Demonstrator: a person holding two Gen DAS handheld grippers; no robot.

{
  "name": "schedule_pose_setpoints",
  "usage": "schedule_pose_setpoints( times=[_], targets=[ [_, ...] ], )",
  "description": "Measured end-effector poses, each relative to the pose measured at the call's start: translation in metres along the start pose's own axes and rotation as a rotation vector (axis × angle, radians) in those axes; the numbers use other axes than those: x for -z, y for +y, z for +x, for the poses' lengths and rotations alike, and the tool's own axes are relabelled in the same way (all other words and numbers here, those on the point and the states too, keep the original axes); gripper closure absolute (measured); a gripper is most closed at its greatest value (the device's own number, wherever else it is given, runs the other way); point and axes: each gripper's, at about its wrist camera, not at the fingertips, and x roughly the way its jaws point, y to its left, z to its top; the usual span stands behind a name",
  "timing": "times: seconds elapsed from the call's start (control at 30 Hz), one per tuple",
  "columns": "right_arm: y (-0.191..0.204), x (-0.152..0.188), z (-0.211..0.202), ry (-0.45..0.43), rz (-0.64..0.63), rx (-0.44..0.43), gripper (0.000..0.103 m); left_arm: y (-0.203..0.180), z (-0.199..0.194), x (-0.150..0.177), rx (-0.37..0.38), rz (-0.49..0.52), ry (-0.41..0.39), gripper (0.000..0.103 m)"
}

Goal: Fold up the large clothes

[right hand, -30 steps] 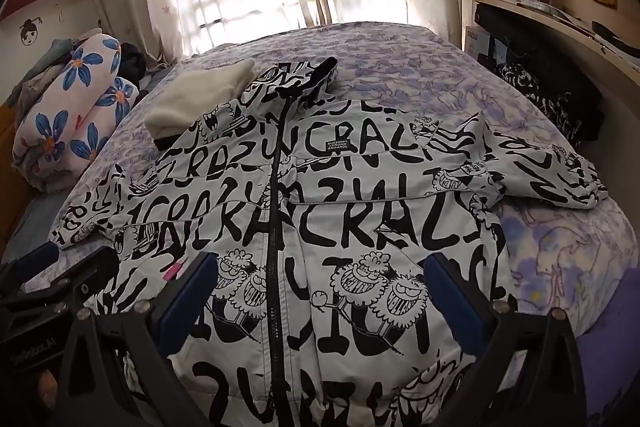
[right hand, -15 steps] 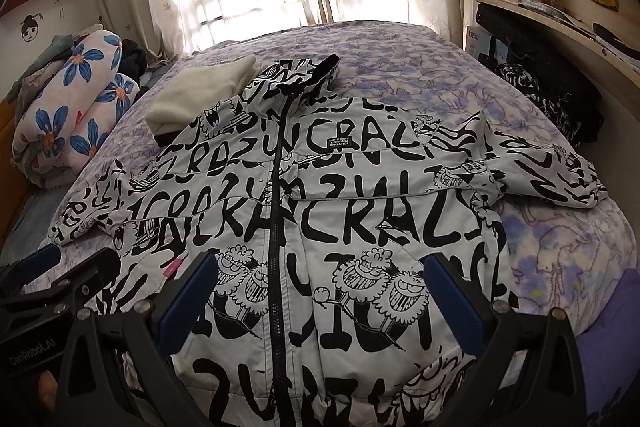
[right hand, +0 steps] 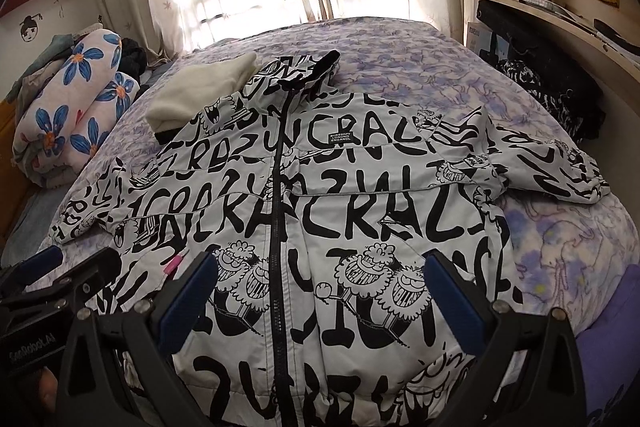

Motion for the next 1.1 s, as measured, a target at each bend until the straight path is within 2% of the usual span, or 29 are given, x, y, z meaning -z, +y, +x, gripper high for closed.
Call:
schedule_pose_setpoints(
  times=[0.7,0.8,0.93,1.1],
  targets=[
    [-0.0002,0.0025,0.0018,0.005,0.002,-0.002,0.0,0.0065,0.0058,0.0019,0.0,-0.013,0.03,0.001],
    [-0.0003,0.0021,0.002,0.006,0.003,-0.001,0.0,0.0054,0.0062,0.0024,-0.02,-0.004,0.032,0.001],
    [-0.0013,0.0009,0.0023,0.009,0.003,-0.002,0.0,0.0071,0.0057,0.0026,0.004,-0.015,0.027,0.001],
    [-0.0014,0.0016,0.0033,0.01,0.002,0.005,0.0,0.0006,0.0068,0.0009,-0.023,0.002,0.041,0.001]
  ],
)
